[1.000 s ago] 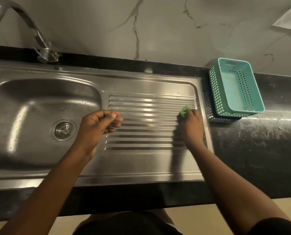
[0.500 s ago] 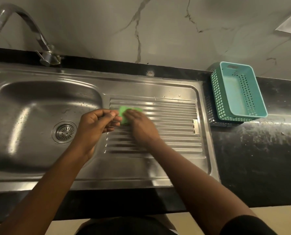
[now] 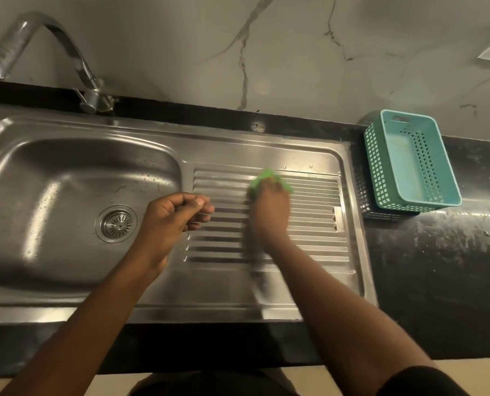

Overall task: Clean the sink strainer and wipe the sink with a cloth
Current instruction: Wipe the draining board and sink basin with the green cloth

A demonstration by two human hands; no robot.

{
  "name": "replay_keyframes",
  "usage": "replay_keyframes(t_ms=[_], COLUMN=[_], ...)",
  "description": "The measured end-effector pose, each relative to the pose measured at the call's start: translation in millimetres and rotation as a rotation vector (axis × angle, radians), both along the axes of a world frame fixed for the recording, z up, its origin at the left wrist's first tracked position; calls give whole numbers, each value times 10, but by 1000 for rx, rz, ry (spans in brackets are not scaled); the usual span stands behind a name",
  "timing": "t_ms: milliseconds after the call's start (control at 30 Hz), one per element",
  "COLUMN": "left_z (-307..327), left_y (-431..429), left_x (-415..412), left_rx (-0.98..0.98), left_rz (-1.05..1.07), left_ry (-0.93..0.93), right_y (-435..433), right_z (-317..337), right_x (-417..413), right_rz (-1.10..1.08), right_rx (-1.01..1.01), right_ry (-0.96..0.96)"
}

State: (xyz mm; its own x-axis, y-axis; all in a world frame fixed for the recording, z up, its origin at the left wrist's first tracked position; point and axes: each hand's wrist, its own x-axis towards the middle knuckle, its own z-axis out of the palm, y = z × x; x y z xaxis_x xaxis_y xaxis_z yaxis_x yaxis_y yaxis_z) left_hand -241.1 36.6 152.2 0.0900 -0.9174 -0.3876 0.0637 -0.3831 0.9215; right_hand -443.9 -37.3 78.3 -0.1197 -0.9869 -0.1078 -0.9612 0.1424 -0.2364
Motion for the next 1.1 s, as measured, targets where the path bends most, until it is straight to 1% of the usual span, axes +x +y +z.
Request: replay_keyframes(t_ms=[100, 167, 267, 333, 400, 533, 600, 667, 733, 767, 800, 867, 933, 967, 1033, 1100], left_z=[48, 61, 42, 1, -43, -75, -73, -52, -35, -28, -19, -3, 16, 27, 47, 49], left_y=[15, 20, 36, 40, 42, 40, 41, 43, 50, 53, 52, 52, 42, 34, 1, -21], left_x=[36, 102, 171, 154, 134, 107, 105, 131, 172, 205, 237, 281, 306, 317, 339, 333], left_rx=[10, -8, -31, -7, 5, 12, 11, 0, -2, 0, 1, -1, -5, -9, -22, -17], left_rz=[57, 73, 73, 65, 47, 39, 32, 22, 28, 31, 30, 26, 31, 35, 38, 39], left_ry=[0, -27, -37, -33, -30, -8, -1, -11, -11, -11, -15, -29, -46, -55, -63, -56], right_y=[45, -13, -36, -73, -73, 39, 77, 73, 93, 128, 175, 277, 330, 308, 200, 143], right_z=[-7, 9, -17, -49, -77, -63, -50, -76, -95, -88, -79, -78, -53, -30, -5, 12], right_x=[832, 964, 525, 93, -344, -1364, -1624, -1472, -1024, -717, -381, 330, 941, 1116, 1126, 797], right_rz=[292, 383, 563, 583, 499, 131, -1, -171, -371, -393, -348, -141, 110, 197, 318, 454], right_rx=[45, 41, 14, 2, -3, -31, -37, -61, -89, -103, -103, -51, -5, 0, 2, -30], right_ry=[21, -8, -44, -89, -104, -94, -120, -116, -144, -166, -188, -217, -175, -156, -112, -56])
